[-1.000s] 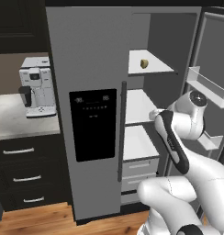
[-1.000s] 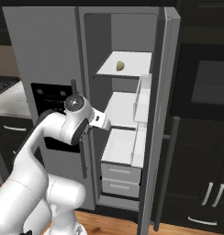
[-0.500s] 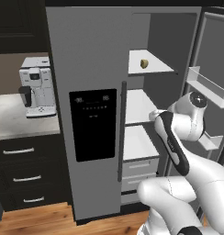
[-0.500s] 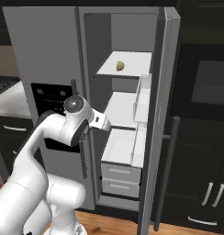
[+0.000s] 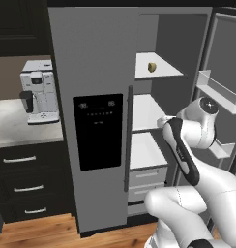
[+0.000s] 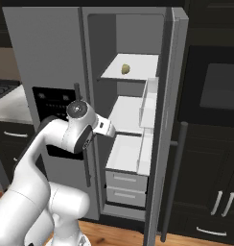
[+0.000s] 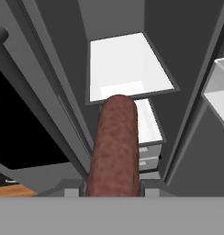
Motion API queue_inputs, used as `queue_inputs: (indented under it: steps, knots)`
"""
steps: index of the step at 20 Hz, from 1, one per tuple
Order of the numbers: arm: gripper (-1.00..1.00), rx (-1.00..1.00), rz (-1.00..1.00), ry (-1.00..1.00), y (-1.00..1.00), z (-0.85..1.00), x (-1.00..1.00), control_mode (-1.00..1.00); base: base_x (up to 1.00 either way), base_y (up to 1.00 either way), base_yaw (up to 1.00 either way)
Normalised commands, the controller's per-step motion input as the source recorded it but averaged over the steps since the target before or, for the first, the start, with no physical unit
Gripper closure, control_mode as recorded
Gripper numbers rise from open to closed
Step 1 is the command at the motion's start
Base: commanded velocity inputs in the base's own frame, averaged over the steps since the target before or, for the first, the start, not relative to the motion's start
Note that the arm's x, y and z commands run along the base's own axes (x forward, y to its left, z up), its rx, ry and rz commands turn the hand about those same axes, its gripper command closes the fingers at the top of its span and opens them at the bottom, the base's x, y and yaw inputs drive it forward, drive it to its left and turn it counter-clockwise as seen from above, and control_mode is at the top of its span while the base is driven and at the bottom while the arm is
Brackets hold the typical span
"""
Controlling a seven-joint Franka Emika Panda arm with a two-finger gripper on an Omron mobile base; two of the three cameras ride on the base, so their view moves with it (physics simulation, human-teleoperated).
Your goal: Retrieve the sausage and cheese from the fridge and place them on the cutting board on the counter.
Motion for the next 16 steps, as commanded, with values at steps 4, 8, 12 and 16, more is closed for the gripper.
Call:
queue_inputs:
  steps: [4,8,12,16]
  knots:
    - [1.0,0.0,0.0,0.0,0.0,0.0,0.0,-1.0,0.0,0.0,0.0]
    - [1.0,0.0,0.0,0.0,0.0,0.0,0.0,1.0,0.0,0.0,0.0]
    - [1.0,0.0,0.0,0.0,0.0,0.0,0.0,1.0,-0.24,0.02,0.01]
    - [1.0,0.0,0.0,0.0,0.0,0.0,0.0,1.0,-0.85,0.3,0.2]
